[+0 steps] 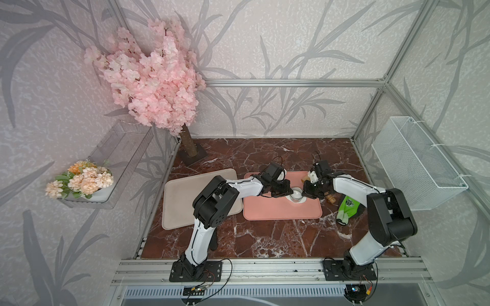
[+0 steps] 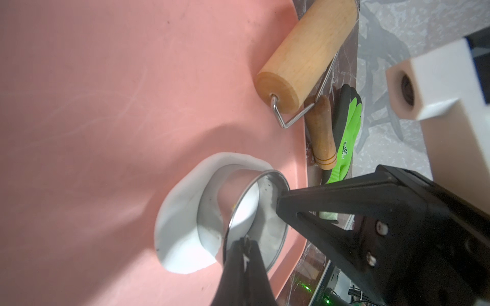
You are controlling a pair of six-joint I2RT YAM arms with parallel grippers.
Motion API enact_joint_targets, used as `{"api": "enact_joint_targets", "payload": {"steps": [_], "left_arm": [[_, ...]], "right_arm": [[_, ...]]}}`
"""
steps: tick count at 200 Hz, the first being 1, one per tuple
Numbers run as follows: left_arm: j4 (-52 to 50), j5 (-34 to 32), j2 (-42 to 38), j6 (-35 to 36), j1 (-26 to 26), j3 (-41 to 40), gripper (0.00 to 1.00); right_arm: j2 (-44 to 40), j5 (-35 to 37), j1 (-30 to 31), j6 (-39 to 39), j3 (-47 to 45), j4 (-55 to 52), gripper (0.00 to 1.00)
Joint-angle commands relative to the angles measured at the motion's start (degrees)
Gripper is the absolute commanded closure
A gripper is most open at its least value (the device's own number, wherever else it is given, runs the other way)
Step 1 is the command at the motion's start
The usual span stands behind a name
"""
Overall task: Roll out the dumpling wrappers from the dough
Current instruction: Press the dumpling wrapper on the work surface.
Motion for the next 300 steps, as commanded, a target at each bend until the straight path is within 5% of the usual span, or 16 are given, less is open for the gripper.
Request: {"api": "enact_joint_targets", "payload": {"steps": [1, 67, 92, 201, 300], "left_arm": [[-16.78, -6.53, 4.19, 1.98, 1.73, -3.33, 1.00], [-21.05, -7.92, 0.34, 4.42, 1.85, 7.05, 1.00], [-20.84, -8.21, -3.14, 4.64, 2.21, 7.83, 0.89], [-15.96, -13.50, -19.87, 3.21, 6.10, -14.11, 0.86], [-14.55, -13.40, -22.88, 2.86, 8.69, -18.34, 0.87]], "right_arm": [[3.16, 8.34, -1.85, -0.13, -2.58, -6.59, 1.00], [-0.68, 4.74, -1.68, 0.73, 1.90, -8.54, 1.00], [-1.07, 3.05, -1.59, 1.49, 2.08, -7.83, 1.00], [-2.96, -1.97, 2.20, 0.43, 3.97, -3.39, 1.00], [4.39, 0.62, 9.00, -3.93, 9.85, -6.42, 1.00]]}}
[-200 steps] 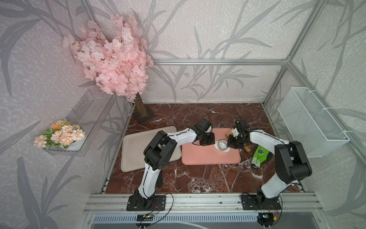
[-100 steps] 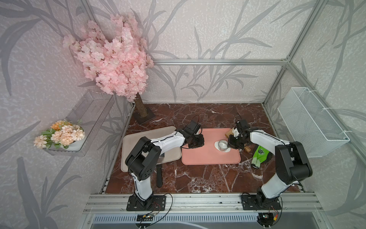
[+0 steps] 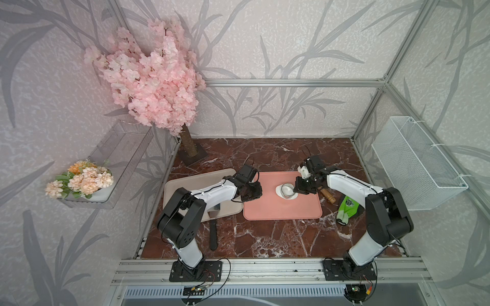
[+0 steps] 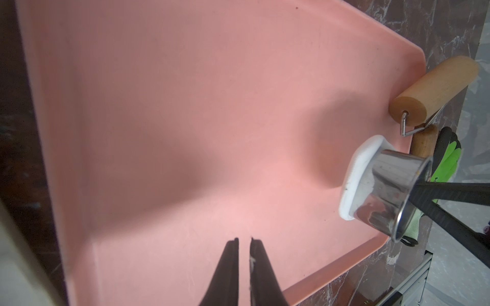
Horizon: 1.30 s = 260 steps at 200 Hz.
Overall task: Roll out the dumpling wrappers from the dough
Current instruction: Press the dumpling wrapper on the work surface.
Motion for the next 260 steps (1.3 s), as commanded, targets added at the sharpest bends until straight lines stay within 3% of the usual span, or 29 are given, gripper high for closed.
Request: {"api": "enact_joint_targets", "payload": {"steps": [1, 89, 120, 142, 260], "left_arm": [[0.85, -0.30, -0.53, -0.47, -0.16, -0.43, 0.87], [3.21, 3.16, 0.18, -0.89, -0.46, 1.19, 0.87], [7.08, 7.20, 0.92, -0.96, -2.02, 3.24, 0.77], [7.11, 9.19, 3.78, -0.90, -3.53, 6.40, 0.76], [6.14, 8.54, 12.94, -1.32, -5.92, 11.45, 0.88]], "right_arm": [[3.08, 1.61, 1.11, -1.55, 1.71, -2.64, 1.00], [7.91, 4.79, 2.31, -2.30, 4.34, -6.58, 1.00], [7.23, 4.64, 2.49, -1.78, 3.64, -5.93, 1.00], [6.57, 4.29, 2.78, -1.23, 3.17, -5.07, 1.00], [6.74, 4.00, 3.19, -0.88, 3.02, -4.13, 1.00]]}}
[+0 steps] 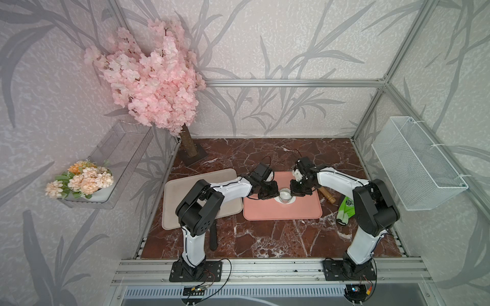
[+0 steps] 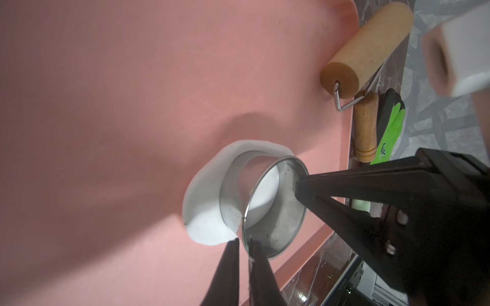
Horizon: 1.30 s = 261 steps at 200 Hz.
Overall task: Roll out the dumpling wrappers from the dough
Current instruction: Press the dumpling wrapper on the work surface.
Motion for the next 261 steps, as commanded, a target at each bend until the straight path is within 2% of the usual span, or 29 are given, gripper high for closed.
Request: {"api": "enact_joint_targets", "payload": {"steps": [1, 115, 261], "left_arm": [[-0.61, 0.04, 1.22, 0.08, -0.22, 1.85, 0.88], [-5.74, -1.30, 5.01, 0.81, -0.75, 3.52, 0.98], [-8.25, -1.85, 6.56, 1.64, -1.07, 5.17, 1.00]], "right_arm": [[0.21, 0.68, 0.59, 0.10, -1.00, -0.01, 1.00], [0.27, 0.85, 0.62, -0.16, -2.41, 0.71, 1.00], [0.27, 0.44, 0.60, 0.69, -3.86, 1.98, 1.00]]}}
